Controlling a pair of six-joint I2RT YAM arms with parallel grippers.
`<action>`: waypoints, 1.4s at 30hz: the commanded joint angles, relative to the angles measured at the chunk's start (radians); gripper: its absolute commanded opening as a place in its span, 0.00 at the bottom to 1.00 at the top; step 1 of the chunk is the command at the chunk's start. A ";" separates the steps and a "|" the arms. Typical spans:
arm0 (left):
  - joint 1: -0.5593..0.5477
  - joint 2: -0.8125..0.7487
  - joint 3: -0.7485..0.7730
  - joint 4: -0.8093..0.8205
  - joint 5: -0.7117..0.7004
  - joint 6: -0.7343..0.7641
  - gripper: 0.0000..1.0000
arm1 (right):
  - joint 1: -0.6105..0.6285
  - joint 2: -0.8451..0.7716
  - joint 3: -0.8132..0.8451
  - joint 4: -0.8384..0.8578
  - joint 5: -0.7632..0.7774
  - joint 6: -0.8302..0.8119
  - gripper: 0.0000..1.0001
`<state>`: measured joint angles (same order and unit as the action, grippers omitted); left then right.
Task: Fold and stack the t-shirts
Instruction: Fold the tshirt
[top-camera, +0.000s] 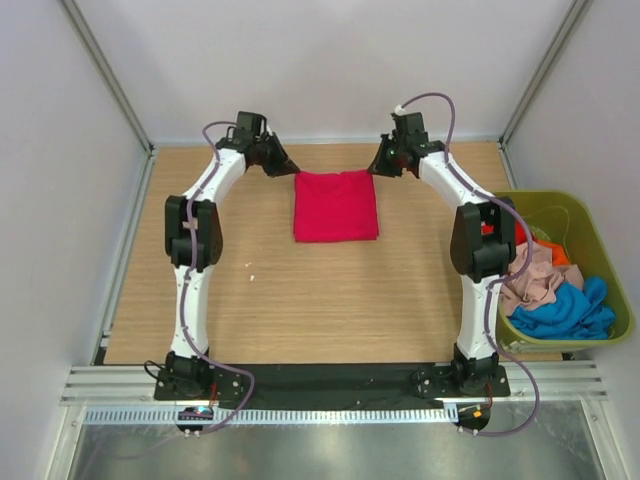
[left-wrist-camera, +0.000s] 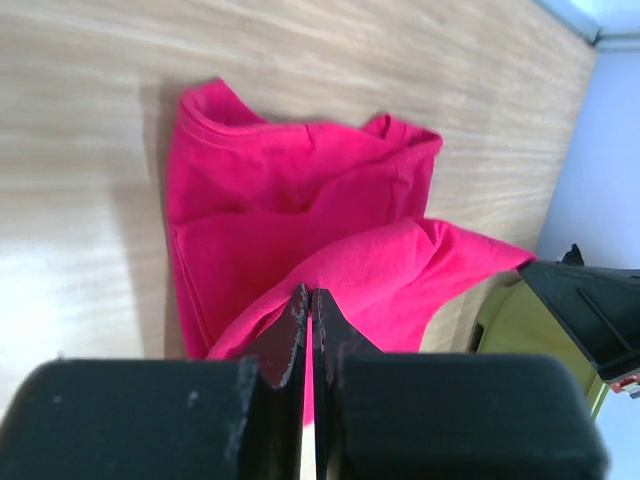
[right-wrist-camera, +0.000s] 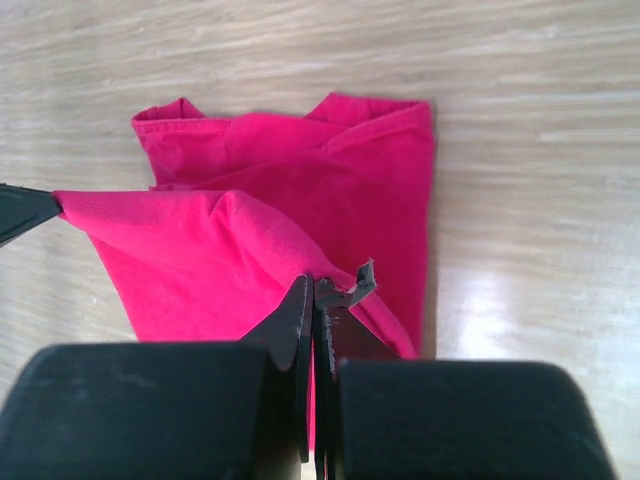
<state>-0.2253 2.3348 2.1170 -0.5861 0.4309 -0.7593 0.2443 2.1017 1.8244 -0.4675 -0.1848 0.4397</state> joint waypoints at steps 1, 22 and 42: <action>0.024 0.024 0.055 0.187 0.069 -0.035 0.00 | -0.028 0.024 0.049 0.151 -0.048 -0.001 0.01; 0.096 0.094 0.105 0.470 0.100 -0.027 0.34 | -0.074 0.071 -0.012 0.317 -0.094 0.019 0.44; 0.020 -0.215 -0.554 0.325 0.101 0.204 0.33 | -0.036 -0.112 -0.416 0.243 -0.272 -0.049 0.45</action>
<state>-0.1879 2.1353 1.5726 -0.2668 0.4992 -0.5972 0.2047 2.0136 1.4174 -0.2703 -0.4194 0.3981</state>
